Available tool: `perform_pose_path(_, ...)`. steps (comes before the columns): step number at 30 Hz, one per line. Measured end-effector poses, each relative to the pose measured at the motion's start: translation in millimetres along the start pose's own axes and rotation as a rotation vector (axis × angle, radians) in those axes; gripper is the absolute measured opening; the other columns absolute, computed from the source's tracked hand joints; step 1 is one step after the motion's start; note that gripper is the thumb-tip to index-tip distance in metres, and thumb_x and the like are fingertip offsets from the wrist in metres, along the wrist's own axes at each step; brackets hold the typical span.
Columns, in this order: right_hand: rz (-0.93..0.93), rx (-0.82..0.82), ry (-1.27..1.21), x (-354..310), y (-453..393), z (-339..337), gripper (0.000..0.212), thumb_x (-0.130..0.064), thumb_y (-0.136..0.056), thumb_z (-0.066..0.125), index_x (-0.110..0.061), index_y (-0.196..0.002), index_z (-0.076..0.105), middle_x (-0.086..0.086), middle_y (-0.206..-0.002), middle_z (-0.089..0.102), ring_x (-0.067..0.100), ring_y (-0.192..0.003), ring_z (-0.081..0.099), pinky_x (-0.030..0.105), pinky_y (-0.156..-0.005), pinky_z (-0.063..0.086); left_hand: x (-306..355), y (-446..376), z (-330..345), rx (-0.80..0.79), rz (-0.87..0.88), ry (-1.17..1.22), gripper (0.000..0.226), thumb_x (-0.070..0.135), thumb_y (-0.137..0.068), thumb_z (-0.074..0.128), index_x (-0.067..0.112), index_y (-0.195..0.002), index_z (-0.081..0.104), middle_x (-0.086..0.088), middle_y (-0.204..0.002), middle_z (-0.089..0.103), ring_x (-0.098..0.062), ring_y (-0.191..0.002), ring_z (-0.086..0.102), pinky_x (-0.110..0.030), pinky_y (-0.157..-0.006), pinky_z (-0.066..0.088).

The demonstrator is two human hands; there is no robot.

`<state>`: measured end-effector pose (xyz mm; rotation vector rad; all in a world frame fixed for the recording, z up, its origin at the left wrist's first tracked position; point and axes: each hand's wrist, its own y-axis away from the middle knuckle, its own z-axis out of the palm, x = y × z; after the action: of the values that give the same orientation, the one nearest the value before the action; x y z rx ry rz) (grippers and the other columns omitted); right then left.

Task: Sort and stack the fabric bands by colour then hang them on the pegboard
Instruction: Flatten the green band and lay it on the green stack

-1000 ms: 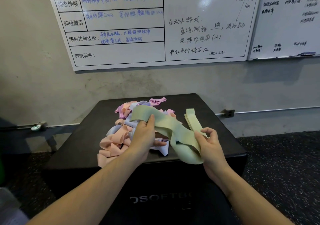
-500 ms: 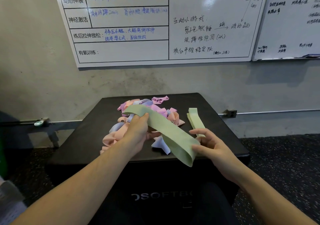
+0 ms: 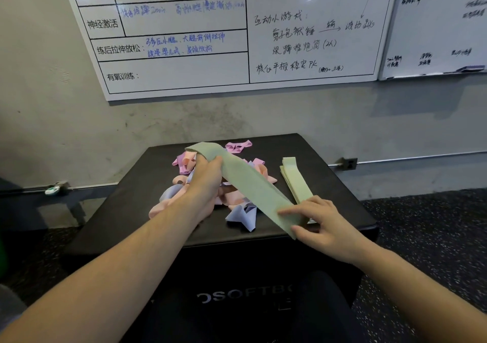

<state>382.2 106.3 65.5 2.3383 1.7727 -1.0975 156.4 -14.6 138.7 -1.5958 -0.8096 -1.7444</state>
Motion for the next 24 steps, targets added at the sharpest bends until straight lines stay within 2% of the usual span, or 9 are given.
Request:
perform_pose_path(3,-0.095,-0.137,0.146,13,3,-6,0.059,-0.040,-0.079,0.059,-0.044,-0.137,0.047,-0.019,-0.113,0.047,0.002,-0.116,0.036,0.017,-0.105,0.023,-4,-18,7,0.040,-0.045,0.020,0.034,0.017,-0.105,0.040,0.024,-0.138,0.043,-0.006,-0.112,0.067,-0.016,-0.066,0.075,-0.038,-0.058,0.060)
perform_pose_path(5,-0.119,-0.216,0.260,23,2,-9,0.060,-0.028,-0.083,0.062,-0.047,-0.133,0.035,-0.015,-0.120,0.042,-0.002,-0.111,0.029,0.016,-0.100,0.024,-6,-25,17,0.043,-0.062,0.030,0.029,0.014,-0.103,0.039,0.021,-0.130,0.050,-0.006,-0.105,0.069,-0.021,-0.078,0.074,-0.040,-0.066,0.060)
perform_pose_path(7,-0.137,-0.172,0.346,33,-2,-9,0.060,-0.013,-0.083,0.063,-0.042,-0.124,0.030,-0.012,-0.119,0.040,0.002,-0.107,0.028,0.020,-0.095,0.026,-9,-31,30,0.059,-0.079,0.059,0.025,0.009,-0.103,0.036,0.018,-0.120,0.053,-0.009,-0.103,0.068,-0.025,-0.090,0.070,-0.043,-0.074,0.059)
perform_pose_path(10,-0.141,-0.021,0.293,48,-4,-12,0.050,-0.006,-0.077,0.063,-0.033,-0.109,0.036,-0.022,-0.102,0.025,0.010,-0.098,0.034,0.021,-0.083,0.029,-12,-40,44,0.056,-0.111,0.083,0.028,0.008,-0.103,0.036,0.015,-0.125,0.053,-0.014,-0.111,0.067,-0.027,-0.091,0.070,-0.038,-0.063,0.059)
perform_pose_path(14,-0.207,0.090,0.258,69,-2,-19,0.031,-0.008,-0.075,0.067,-0.025,-0.096,0.050,-0.017,-0.099,0.041,0.011,-0.090,0.040,0.022,-0.076,0.034,-19,-51,63,0.031,-0.184,0.118,0.025,0.007,-0.101,0.036,0.016,-0.095,0.059,-0.011,-0.092,0.071,-0.023,-0.078,0.068,-0.034,-0.063,0.055)
perform_pose_path(18,-0.301,0.182,0.294,86,2,-20,0.013,-0.020,-0.079,0.070,-0.021,-0.092,0.071,-0.005,-0.118,0.053,0.019,-0.103,0.050,0.034,-0.088,0.045,-33,-74,83,0.022,-0.181,0.136,0.031,0.002,-0.095,0.035,0.012,-0.115,0.056,-0.015,-0.096,0.071,-0.031,-0.095,0.068,-0.039,-0.071,0.056)
perform_pose_path(20,-0.355,0.159,0.344,95,4,-22,0.015,-0.027,-0.083,0.064,-0.024,-0.094,0.074,-0.006,-0.130,0.058,0.019,-0.117,0.051,0.037,-0.099,0.042,-41,-87,92,0.026,-0.198,0.116,0.024,0.003,-0.095,0.039,0.010,-0.109,0.058,-0.014,-0.097,0.071,-0.032,-0.098,0.067,-0.043,-0.079,0.057)
perform_pose_path(22,-0.406,0.105,0.348,106,6,-23,0.019,-0.027,-0.089,0.061,-0.025,-0.102,0.075,-0.010,-0.125,0.067,0.017,-0.119,0.056,0.036,-0.102,0.043,-48,-102,100,-0.018,-0.231,0.062,0.018,0.007,-0.097,0.042,0.008,-0.104,0.059,-0.018,-0.115,0.070,-0.033,-0.103,0.068,-0.044,-0.080,0.058)
perform_pose_path(24,-0.414,0.067,0.358,119,8,-21,0.022,-0.024,-0.094,0.062,-0.023,-0.111,0.075,-0.012,-0.113,0.072,0.014,-0.109,0.062,0.033,-0.098,0.046,-53,-114,108,-0.064,-0.286,0.041,0.024,0.007,-0.098,0.042,0.007,-0.115,0.058,-0.020,-0.123,0.068,-0.033,-0.107,0.068,-0.040,-0.072,0.056)
